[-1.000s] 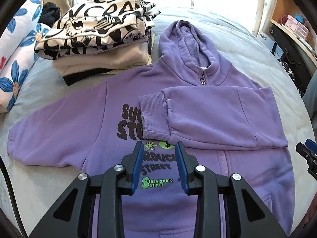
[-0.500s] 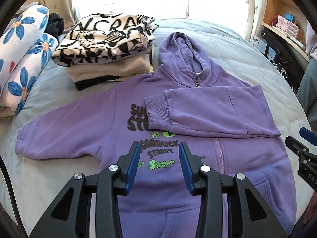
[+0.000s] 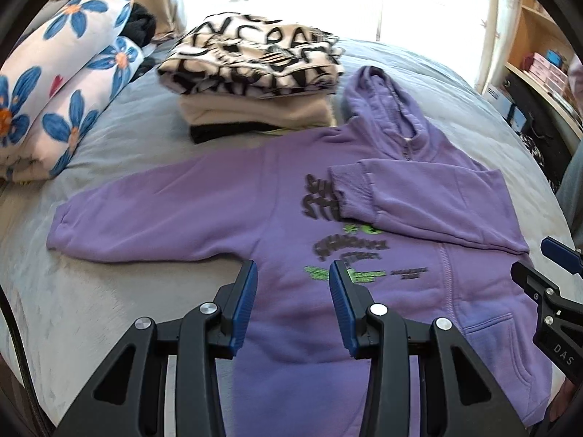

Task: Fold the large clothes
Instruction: 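Move the left gripper to the cuff of the other hoodie sleeve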

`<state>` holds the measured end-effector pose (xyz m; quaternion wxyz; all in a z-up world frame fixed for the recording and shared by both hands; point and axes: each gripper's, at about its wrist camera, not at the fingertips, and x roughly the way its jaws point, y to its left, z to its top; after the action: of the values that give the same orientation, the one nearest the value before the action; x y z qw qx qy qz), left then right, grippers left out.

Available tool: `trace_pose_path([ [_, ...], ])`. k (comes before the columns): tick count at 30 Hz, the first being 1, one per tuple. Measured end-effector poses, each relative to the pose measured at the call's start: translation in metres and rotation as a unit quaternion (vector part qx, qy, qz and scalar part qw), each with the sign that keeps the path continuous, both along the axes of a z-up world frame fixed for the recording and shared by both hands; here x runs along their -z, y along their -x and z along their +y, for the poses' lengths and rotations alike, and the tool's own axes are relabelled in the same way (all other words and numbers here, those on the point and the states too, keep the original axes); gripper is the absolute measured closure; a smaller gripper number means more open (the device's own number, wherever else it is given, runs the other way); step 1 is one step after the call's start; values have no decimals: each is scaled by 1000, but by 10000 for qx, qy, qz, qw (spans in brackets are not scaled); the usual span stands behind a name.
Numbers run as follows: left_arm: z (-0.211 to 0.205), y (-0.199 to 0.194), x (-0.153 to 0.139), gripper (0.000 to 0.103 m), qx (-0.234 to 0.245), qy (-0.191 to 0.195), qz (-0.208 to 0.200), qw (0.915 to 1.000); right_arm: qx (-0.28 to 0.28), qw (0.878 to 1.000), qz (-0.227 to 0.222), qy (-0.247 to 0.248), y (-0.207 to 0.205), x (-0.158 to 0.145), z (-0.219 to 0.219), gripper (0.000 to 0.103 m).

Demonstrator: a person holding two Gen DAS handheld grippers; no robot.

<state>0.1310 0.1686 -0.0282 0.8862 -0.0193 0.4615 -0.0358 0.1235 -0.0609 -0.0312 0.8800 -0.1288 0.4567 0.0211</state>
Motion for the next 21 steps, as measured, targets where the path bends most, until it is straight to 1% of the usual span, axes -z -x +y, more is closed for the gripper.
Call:
trace_pose_path([
  [4, 24, 2, 9, 64, -174, 53, 76, 9998, -176, 9998, 58, 14, -4, 4, 23, 46],
  [8, 55, 6, 19, 64, -411, 178, 199, 9988, -375, 9991, 155, -88, -9, 10, 49, 46],
  [12, 100, 7, 35, 64, -696, 486, 392, 9956, -581, 9976, 289, -224, -16, 22, 81, 46],
  [17, 151, 5, 55, 63, -918, 762, 523, 9915, -717, 9954, 496, -386, -29, 41, 114, 46],
  [18, 165, 4, 61, 63, -971, 889, 565, 9897, -704, 9952, 535, -429, -33, 44, 121, 46],
  [20, 188, -1, 71, 58, -1018, 1151, 642, 9860, -677, 9945, 598, -538, -41, 50, 131, 46],
  [21, 200, -2, 75, 57, -1064, 1259, 666, 9841, -669, 9939, 633, -606, -45, 53, 136, 46],
])
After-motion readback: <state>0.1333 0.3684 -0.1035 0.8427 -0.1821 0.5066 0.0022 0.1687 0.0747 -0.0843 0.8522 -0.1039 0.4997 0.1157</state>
